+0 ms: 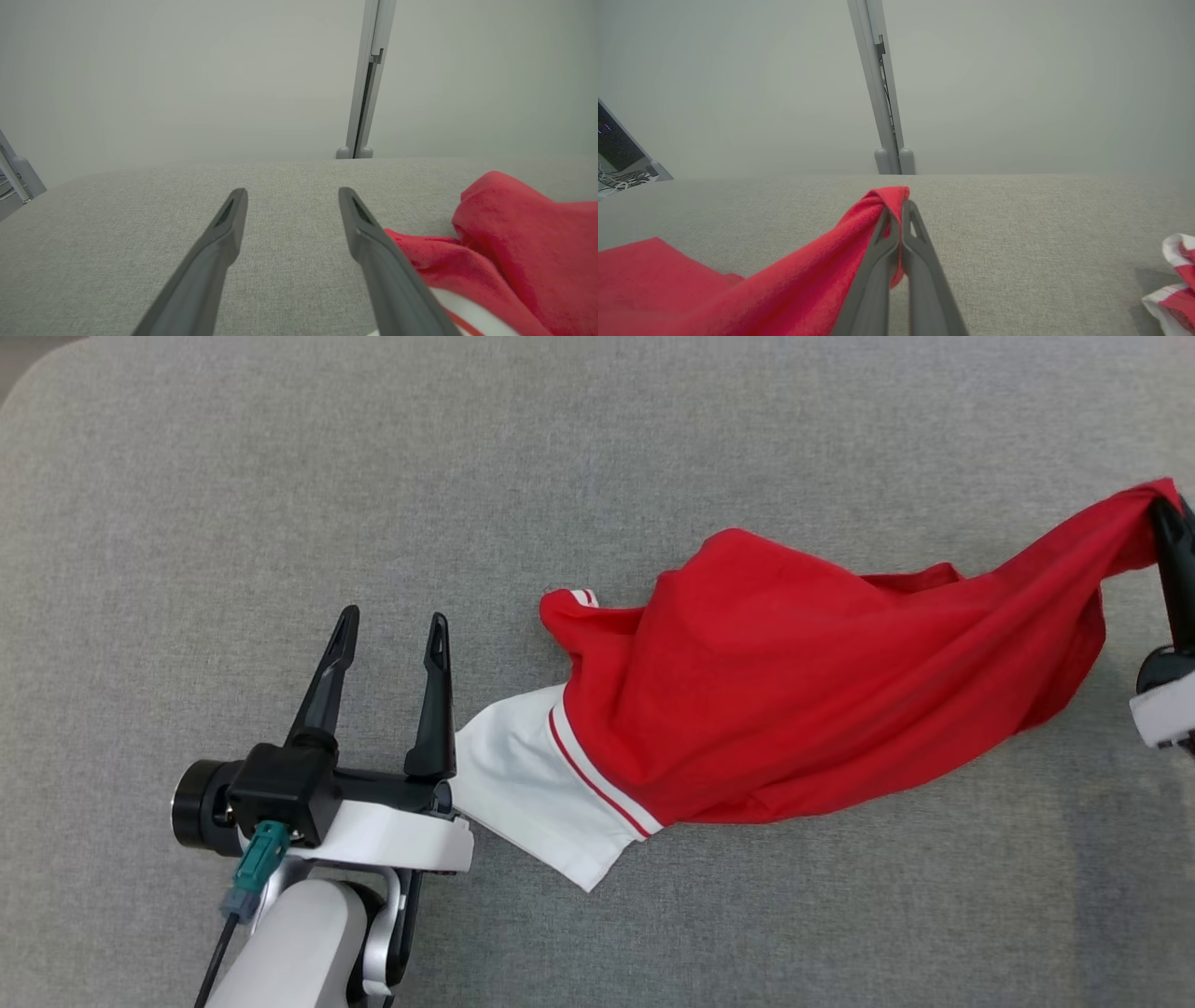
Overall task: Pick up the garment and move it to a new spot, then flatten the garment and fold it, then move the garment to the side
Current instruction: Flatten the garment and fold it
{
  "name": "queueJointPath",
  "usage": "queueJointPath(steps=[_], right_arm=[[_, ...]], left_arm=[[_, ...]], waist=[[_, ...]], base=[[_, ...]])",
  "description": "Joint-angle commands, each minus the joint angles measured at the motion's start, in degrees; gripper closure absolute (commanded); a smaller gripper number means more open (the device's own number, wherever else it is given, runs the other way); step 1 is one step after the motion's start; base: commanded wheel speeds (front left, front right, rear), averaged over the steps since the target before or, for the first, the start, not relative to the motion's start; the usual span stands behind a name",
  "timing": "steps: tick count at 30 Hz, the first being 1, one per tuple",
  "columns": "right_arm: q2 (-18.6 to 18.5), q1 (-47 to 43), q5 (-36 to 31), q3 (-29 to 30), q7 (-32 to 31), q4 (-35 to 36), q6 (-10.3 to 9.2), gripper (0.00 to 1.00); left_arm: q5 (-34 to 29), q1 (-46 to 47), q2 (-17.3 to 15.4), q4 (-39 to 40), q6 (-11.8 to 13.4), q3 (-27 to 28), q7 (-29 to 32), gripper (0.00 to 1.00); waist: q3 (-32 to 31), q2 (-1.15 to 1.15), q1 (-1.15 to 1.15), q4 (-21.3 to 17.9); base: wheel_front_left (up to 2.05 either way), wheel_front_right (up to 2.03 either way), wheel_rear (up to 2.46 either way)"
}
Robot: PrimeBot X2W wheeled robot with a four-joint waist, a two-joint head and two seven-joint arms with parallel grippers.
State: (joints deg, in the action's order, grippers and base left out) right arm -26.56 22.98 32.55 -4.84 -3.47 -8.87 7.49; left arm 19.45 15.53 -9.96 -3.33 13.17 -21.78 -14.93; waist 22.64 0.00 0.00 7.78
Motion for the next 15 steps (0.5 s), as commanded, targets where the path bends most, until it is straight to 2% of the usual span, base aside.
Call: queueJointPath(steps=[1, 3, 4, 5, 6, 10, 15], right_arm=[[-0.8, 2.6, 0.9, -1.1, 0.6, -2.0, 0.00, 1.00], [-1.6, 5.6, 1.7, -3.0, 0.9, -5.6, 0.00, 1.00], [-1.8, 7.0, 2.1, -3.9, 1.6, -7.2, 0.00, 0.93], [-2.1, 8.1, 2.5, -4.9, 2.0, -8.7, 0.00, 0.59], [-2.4, 9.1, 2.8, -5.8, 2.7, -9.9, 0.00, 0.02], [-2.8, 10.8, 3.8, -7.9, 6.8, -13.5, 0.00, 0.00], [-2.9, 9.6, 3.3, -7.8, 11.8, -13.9, 0.00, 0.00]], left_arm=[[-0.5, 1.5, 0.2, -0.3, -0.3, 0.1, -0.3, 0.00], [-0.9, 2.3, 0.7, -0.5, -0.6, 0.2, -0.3, 0.00], [-1.2, 2.6, 0.9, -0.6, -0.7, 0.3, -0.3, 0.00], [-1.3, 2.8, 1.1, -0.8, -1.0, 0.4, -0.3, 0.00], [-1.5, 2.9, 1.3, -0.8, -1.0, 0.5, -0.3, 0.00], [-2.4, 3.3, 1.9, -1.2, -1.6, 1.3, -0.3, 0.00], [-3.1, 2.4, 2.0, -1.4, -1.8, 2.5, -0.3, 0.00]], waist=[[2.6, 0.00, 0.00, 1.7], [3.6, 0.00, 0.00, 2.0], [3.8, 0.00, 0.00, 2.1], [4.0, 0.00, 0.00, 2.1], [4.1, 0.00, 0.00, 2.1], [4.0, 0.00, 0.00, 1.3], [2.9, 0.00, 0.00, -0.3]], base=[[0.00, 0.00, 0.00], [0.00, 0.00, 0.00], [0.00, 0.00, 0.00], [0.00, 0.00, 0.00], [0.00, 0.00, 0.00], [0.00, 0.00, 0.00], [0.00, 0.00, 0.00]])
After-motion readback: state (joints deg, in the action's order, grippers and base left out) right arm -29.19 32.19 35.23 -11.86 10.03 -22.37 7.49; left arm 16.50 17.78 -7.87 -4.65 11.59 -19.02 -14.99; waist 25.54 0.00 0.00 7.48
